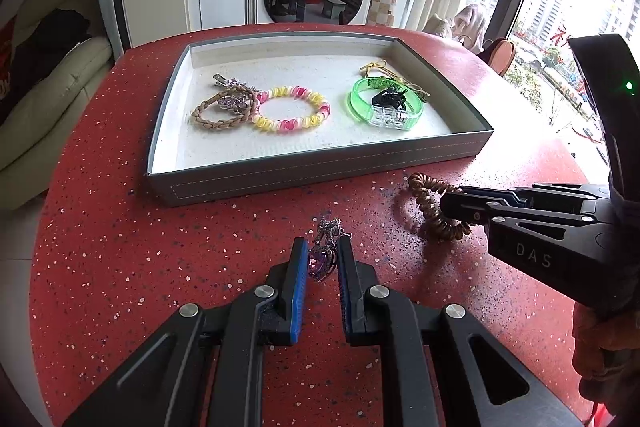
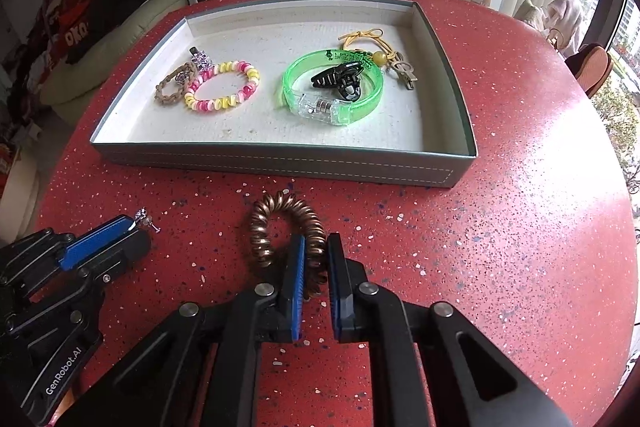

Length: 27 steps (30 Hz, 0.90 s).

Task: Organize jewelry
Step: 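Carry the purple pendant and brown coil into the gray tray with both tools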

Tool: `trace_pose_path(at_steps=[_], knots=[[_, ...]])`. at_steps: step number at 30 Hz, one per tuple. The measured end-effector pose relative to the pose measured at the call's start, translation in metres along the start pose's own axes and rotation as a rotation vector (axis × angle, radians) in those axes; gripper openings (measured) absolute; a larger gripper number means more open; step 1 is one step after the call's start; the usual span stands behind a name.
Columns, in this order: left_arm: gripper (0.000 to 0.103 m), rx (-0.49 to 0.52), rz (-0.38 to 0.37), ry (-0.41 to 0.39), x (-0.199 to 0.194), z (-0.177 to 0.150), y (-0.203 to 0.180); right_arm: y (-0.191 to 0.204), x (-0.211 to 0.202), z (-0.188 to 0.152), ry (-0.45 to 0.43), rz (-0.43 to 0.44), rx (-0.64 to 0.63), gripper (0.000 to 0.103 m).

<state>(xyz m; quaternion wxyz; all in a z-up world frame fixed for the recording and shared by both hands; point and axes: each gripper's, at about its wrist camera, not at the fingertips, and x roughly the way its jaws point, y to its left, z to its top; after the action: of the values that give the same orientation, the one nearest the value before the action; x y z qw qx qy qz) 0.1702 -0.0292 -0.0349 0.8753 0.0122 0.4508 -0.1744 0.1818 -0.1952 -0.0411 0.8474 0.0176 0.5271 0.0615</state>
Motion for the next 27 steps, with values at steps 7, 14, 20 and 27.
trace_pose_path(at_steps=[7, 14, 20, 27], knots=[[0.033, -0.008, 0.001, -0.027, -0.011, 0.005, 0.003, -0.004, -0.022, 0.003, -0.059, 0.023, 0.013, 0.011], [0.033, -0.020, 0.005, -0.075, -0.024, 0.023, 0.011, -0.015, -0.048, 0.016, -0.121, 0.074, 0.065, 0.011], [0.033, -0.017, 0.023, -0.112, -0.027, 0.048, 0.019, -0.017, -0.061, 0.037, -0.167, 0.073, 0.069, 0.011], [0.033, -0.049, 0.048, -0.124, -0.009, 0.090, 0.036, -0.022, -0.056, 0.072, -0.195, 0.079, 0.092, 0.011]])
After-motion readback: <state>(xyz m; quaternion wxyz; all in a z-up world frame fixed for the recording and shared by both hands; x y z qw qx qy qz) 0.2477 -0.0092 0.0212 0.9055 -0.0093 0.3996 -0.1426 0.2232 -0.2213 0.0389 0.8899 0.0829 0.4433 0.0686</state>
